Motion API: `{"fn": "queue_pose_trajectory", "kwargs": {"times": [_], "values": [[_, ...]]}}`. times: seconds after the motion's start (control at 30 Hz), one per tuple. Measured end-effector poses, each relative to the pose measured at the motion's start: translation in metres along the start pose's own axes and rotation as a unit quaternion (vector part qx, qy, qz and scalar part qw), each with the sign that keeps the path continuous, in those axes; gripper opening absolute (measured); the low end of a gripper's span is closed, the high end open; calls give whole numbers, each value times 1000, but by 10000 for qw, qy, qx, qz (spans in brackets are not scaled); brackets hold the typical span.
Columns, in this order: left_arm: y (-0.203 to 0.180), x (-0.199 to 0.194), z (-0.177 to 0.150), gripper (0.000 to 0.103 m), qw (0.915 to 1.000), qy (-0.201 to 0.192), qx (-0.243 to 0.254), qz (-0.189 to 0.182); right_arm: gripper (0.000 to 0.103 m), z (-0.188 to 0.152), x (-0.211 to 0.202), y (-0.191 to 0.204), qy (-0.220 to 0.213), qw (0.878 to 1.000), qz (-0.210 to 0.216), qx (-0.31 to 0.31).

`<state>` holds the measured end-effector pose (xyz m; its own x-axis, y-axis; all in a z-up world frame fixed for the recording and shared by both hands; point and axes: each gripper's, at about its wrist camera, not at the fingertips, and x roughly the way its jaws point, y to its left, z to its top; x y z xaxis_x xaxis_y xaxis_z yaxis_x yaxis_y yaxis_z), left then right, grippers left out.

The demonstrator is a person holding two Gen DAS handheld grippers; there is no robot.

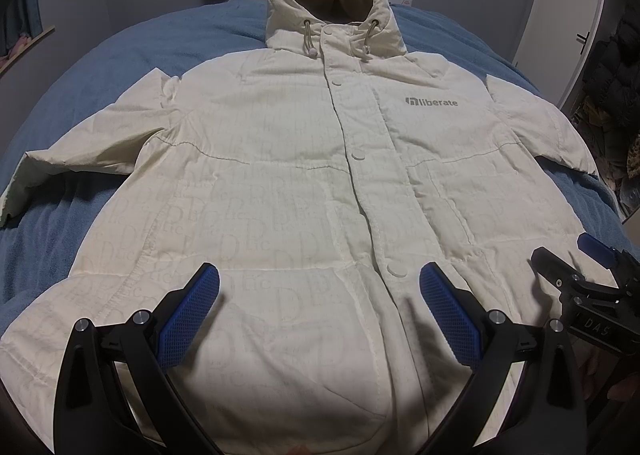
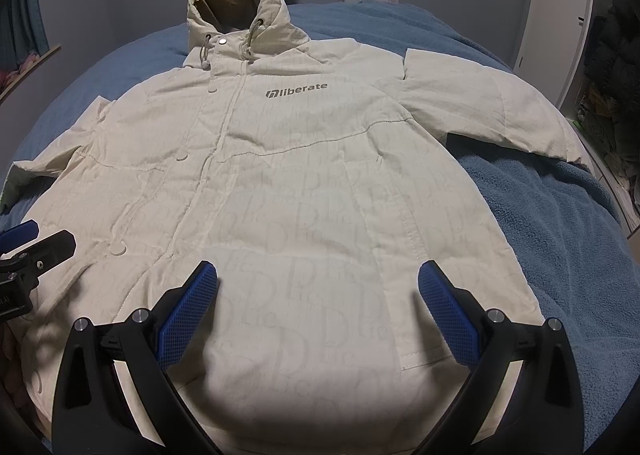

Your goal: Fold large clothes

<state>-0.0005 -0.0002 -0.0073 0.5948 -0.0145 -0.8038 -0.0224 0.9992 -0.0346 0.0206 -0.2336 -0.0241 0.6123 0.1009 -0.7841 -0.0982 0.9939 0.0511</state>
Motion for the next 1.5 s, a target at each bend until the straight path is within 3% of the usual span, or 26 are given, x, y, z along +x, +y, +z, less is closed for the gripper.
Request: {"fn": "queue_pose_trajectory", "kwargs": {"times": [1.5], "values": [[1,3,-2,97,10000,59,-44,-44,97,-4,6,1,106,9999,40,5]]}}
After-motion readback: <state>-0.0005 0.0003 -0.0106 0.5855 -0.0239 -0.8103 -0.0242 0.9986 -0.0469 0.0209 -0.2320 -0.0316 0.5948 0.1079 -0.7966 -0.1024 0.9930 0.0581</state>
